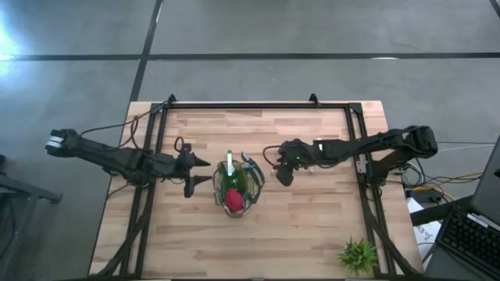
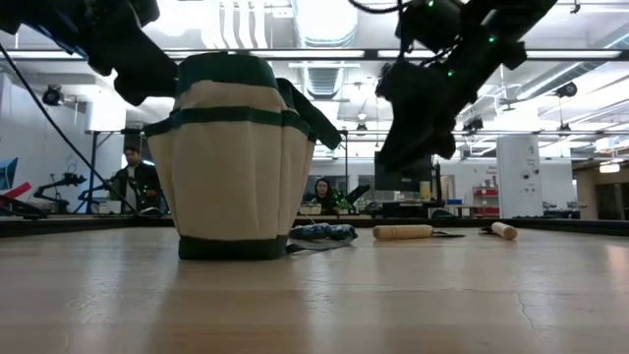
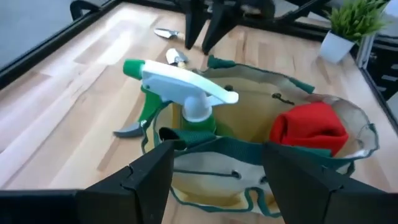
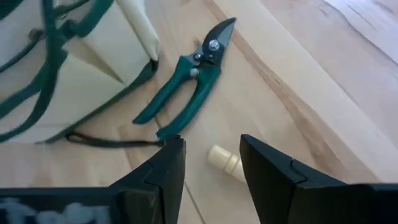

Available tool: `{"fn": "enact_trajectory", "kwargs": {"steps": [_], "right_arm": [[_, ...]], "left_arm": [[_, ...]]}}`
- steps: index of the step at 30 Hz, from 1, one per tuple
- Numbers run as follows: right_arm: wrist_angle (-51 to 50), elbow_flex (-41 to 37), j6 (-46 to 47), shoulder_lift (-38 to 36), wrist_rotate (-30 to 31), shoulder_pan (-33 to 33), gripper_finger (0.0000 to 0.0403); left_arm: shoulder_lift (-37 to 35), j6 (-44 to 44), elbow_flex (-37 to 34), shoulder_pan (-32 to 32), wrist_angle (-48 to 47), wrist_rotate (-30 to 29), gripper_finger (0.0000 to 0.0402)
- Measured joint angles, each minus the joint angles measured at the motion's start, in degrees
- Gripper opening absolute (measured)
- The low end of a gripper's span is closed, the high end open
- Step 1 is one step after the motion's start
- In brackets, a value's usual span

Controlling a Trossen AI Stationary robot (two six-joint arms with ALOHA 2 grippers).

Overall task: Pick & Place Garden tools in Gardening bag
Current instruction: Put the green shear scissors into the gardening bag

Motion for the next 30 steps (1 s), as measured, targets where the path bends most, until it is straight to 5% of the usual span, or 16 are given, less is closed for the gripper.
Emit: {"fn": "enact_trajectory", "kwargs": {"steps": [18, 30], "right_arm": [[-2.38, 12.17, 1.62, 15.61, -8.25, -4.14, 0.0164], [-10.81, 23.8, -1.28, 25.73, -7.75, -3.24, 0.0143]], "left_arm": [[-1.89, -0.13, -0.02, 0.09, -0.38, -4.76, 0.0245], [-2.1, -0.19, -0.02, 0.09, -0.36, -4.76, 0.0245]]}}
